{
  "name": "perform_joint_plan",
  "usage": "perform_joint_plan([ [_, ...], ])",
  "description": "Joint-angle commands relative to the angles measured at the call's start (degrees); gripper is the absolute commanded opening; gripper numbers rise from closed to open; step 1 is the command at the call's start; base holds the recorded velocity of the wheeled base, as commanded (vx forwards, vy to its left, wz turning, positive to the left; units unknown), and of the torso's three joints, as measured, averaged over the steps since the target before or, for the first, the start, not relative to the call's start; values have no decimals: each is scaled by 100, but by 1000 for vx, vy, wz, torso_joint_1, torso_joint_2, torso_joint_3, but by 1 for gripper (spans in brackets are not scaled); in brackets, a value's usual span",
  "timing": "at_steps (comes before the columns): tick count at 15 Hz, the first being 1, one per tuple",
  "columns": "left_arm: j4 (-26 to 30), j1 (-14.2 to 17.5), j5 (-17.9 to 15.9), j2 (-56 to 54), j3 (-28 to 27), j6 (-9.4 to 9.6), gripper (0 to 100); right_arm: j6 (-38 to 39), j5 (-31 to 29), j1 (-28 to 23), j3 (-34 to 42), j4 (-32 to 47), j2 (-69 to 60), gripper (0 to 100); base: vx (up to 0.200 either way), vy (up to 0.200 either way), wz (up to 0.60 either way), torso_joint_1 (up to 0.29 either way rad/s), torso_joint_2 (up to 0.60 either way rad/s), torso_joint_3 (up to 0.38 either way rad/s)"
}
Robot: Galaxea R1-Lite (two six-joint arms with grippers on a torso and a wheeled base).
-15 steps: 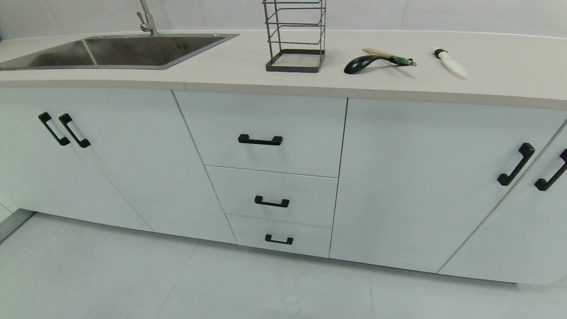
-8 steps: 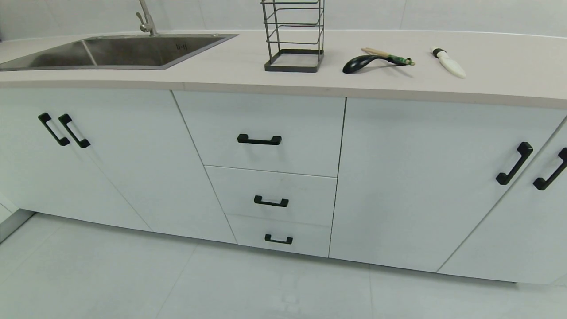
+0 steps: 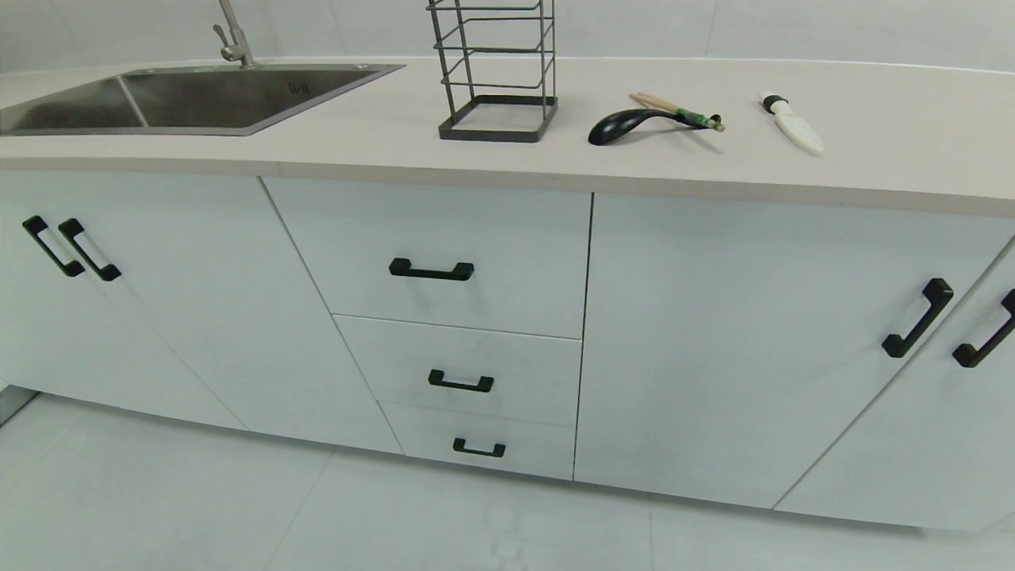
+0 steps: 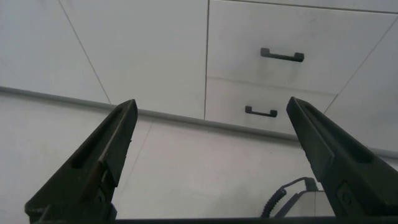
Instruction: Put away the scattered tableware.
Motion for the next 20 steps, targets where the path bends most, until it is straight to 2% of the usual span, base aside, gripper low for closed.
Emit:
perform_joint_plan([
  [1,0,8,-3,2,0,-2,100,-2,1,1,-1,0,7,0,0,0,0,0,0,0],
  [3,0,8,6,2,0,-11,100,-2,1,1,-1,0,7,0,0,0,0,0,0,0],
  [6,0,-1,-3,2,0,-2,100,-2,1,1,-1,0,7,0,200,0,0,6,2,1],
  [8,0,8,-11,2,0,33,100,-2,1,1,-1,0,7,0,0,0,0,0,0,0],
  [11,-9,8,-3,2,0,-99,100,-2,1,1,7,0,7,0,0,0,0,0,0,0],
  [12,0,8,-20,2,0,24,100,-2,1,1,-1,0,7,0,0,0,0,0,0,0],
  [13,0,8,-29,2,0,59,100,-2,1,1,7,0,7,0,0,0,0,0,0,0],
  [15,-9,-1,-29,2,0,24,100,-2,1,1,-1,0,7,0,0,0,0,0,0,0],
  [16,-281,8,-108,2,-53,139,100,-2,1,1,-1,0,7,0,0,0,0,0,0,0],
  [17,-870,8,-345,2,-264,367,100,-2,1,1,7,0,7,0,0,0,0,0,0,0],
  [18,-993,17,-583,38,-492,552,100,-2,1,1,7,0,7,0,0,0,0,0,0,0],
  [19,-686,17,-820,301,-1020,1000,100,-2,1,1,7,0,7,0,0,0,0,0,0,0],
  [20,-387,8,-934,591,-1433,1272,100,-2,1,1,7,0,7,0,0,0,0,0,0,0],
])
